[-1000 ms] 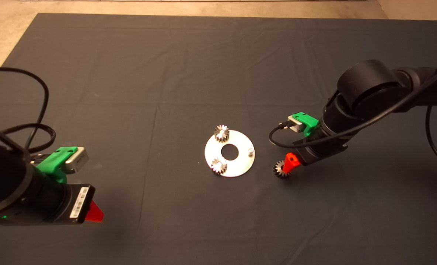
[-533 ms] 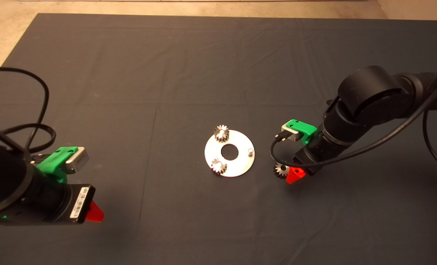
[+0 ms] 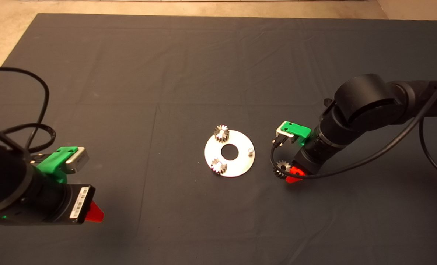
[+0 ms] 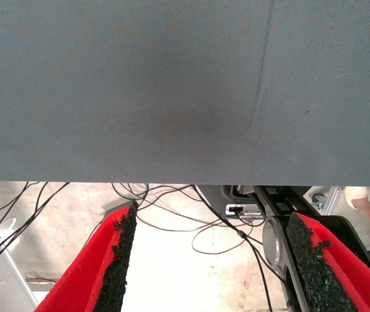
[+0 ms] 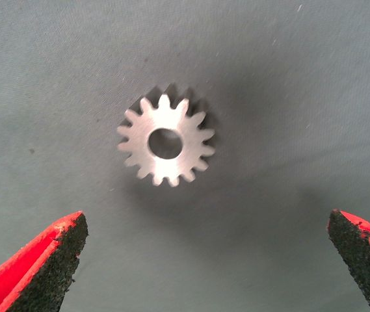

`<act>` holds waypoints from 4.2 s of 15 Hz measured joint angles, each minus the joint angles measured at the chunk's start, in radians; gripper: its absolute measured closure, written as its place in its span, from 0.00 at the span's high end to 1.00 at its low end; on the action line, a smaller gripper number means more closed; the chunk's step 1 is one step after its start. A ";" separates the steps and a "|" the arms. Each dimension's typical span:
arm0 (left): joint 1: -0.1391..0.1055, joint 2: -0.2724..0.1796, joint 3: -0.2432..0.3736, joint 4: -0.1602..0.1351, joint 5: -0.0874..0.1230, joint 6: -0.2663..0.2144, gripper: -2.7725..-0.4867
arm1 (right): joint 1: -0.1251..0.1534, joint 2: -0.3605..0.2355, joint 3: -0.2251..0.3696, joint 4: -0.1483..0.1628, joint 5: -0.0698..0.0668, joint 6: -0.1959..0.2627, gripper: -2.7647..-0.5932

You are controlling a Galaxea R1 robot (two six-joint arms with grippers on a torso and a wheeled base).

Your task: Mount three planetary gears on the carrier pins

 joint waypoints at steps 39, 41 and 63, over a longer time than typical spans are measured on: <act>0.000 -0.017 0.000 -0.001 0.000 0.001 0.49 | -0.109 0.047 0.060 -0.224 0.000 -0.082 0.80; 0.000 -0.023 0.000 -0.001 -0.001 0.001 0.49 | -0.113 0.047 0.060 -0.230 0.000 -0.082 0.76; 0.000 -0.102 0.032 -0.006 0.000 0.003 0.49 | -0.127 0.044 0.011 -0.246 0.000 -0.081 0.35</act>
